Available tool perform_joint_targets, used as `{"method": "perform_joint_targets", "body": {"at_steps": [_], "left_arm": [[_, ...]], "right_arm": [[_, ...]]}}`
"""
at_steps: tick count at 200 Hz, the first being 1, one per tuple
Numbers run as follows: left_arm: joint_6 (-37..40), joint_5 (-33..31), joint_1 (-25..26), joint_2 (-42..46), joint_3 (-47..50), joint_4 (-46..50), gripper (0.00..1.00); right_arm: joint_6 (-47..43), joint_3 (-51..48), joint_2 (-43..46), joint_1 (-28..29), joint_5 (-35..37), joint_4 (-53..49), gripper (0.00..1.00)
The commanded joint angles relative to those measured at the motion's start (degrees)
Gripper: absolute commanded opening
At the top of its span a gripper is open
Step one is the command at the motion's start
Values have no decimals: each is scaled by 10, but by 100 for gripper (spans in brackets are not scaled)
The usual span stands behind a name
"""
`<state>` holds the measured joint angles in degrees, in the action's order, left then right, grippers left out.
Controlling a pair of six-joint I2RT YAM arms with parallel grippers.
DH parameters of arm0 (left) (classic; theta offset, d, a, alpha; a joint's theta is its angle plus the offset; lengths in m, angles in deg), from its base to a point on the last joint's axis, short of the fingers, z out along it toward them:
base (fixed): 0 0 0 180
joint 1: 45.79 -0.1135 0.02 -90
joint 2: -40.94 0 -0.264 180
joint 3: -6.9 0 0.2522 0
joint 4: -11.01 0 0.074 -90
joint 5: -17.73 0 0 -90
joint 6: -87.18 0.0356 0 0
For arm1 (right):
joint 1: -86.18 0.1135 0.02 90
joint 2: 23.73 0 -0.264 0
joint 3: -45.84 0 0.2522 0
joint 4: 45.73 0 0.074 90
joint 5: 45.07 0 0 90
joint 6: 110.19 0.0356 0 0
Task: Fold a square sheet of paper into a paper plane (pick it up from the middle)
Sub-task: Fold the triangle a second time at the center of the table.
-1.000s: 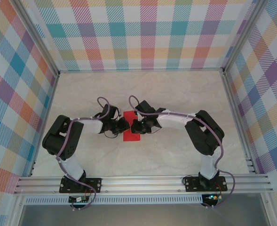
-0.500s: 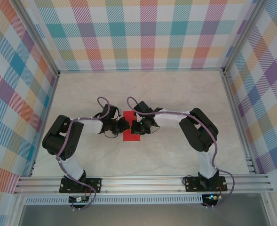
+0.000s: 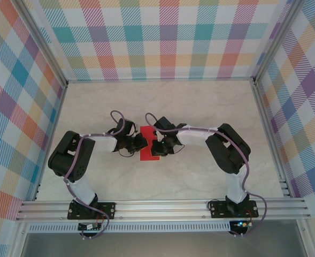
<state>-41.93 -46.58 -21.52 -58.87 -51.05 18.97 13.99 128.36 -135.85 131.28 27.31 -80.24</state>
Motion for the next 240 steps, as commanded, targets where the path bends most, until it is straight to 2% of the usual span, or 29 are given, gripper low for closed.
{"method": "perform_joint_targets", "body": {"at_steps": [1,91,142,188,212,240], "left_arm": [[-3,-47,6,-13,-1,32,9],[-4,-43,5,-7,-2,32,9],[-24,8,6,27,-3,-9,16],[-39,-10,6,71,17,-6,29],[-44,-32,6,82,34,3,30],[-55,-27,6,78,47,-11,29]], "right_arm": [[-17,-21,20,3,-12,-53,12],[-22,-48,51,3,14,-77,13],[4,-53,128,3,69,-7,16],[9,9,64,2,97,3,18],[11,46,28,0,106,-4,17],[12,69,0,-7,104,-9,17]]}}
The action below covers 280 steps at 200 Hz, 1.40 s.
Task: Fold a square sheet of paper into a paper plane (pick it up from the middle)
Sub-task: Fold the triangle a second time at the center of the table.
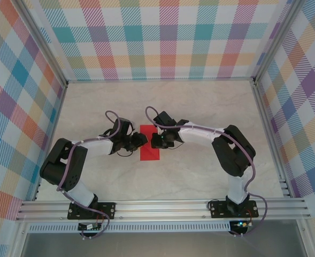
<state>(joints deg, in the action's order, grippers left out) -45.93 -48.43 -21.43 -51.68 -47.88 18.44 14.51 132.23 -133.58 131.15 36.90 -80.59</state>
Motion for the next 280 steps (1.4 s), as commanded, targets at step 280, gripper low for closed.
{"method": "perform_joint_targets", "body": {"at_steps": [280], "left_arm": [[-36,26,5,-32,13,-63,43]], "right_arm": [[66,-22,-35,-37,-21,50,17]]}}
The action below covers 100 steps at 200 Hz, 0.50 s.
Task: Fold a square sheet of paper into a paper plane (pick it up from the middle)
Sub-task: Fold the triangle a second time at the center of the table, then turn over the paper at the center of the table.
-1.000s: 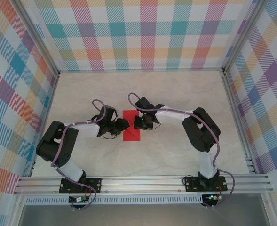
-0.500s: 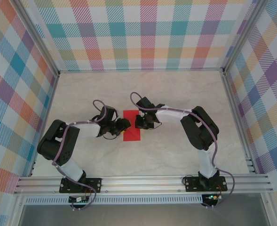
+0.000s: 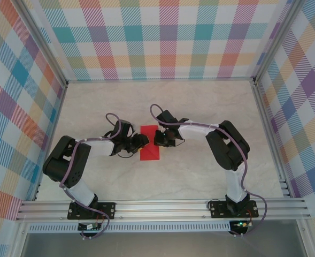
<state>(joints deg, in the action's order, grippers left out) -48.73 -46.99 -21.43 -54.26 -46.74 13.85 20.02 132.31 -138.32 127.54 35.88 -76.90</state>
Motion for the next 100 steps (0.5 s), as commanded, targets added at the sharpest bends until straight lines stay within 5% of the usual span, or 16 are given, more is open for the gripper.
{"method": "perform_joint_targets", "body": {"at_steps": [1,100], "left_arm": [[-8,11,5,-6,2,-17,43],[-19,-7,7,18,22,4,48]], "right_arm": [[12,-23,12,-1,-10,13,17],[17,-43,60,-3,1,30,18]]}}
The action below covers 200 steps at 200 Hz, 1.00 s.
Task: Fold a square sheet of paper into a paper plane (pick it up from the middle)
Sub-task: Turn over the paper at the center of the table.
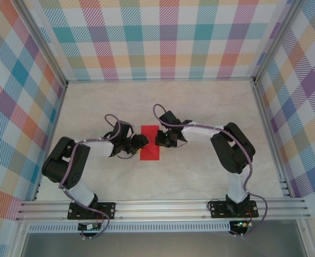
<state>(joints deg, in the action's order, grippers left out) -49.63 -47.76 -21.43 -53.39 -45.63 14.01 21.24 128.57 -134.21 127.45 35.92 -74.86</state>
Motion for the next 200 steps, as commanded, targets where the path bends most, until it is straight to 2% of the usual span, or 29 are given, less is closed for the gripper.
{"method": "perform_joint_targets", "body": {"at_steps": [1,114,200], "left_arm": [[-10,1,7,9,11,2,48],[-15,29,7,-12,4,-58,44],[6,62,9,-42,18,-152,29]], "right_arm": [[5,-5,18,-2,1,10,18],[8,-6,9,-2,10,6,19],[19,-21,28,-8,16,10,19]]}}
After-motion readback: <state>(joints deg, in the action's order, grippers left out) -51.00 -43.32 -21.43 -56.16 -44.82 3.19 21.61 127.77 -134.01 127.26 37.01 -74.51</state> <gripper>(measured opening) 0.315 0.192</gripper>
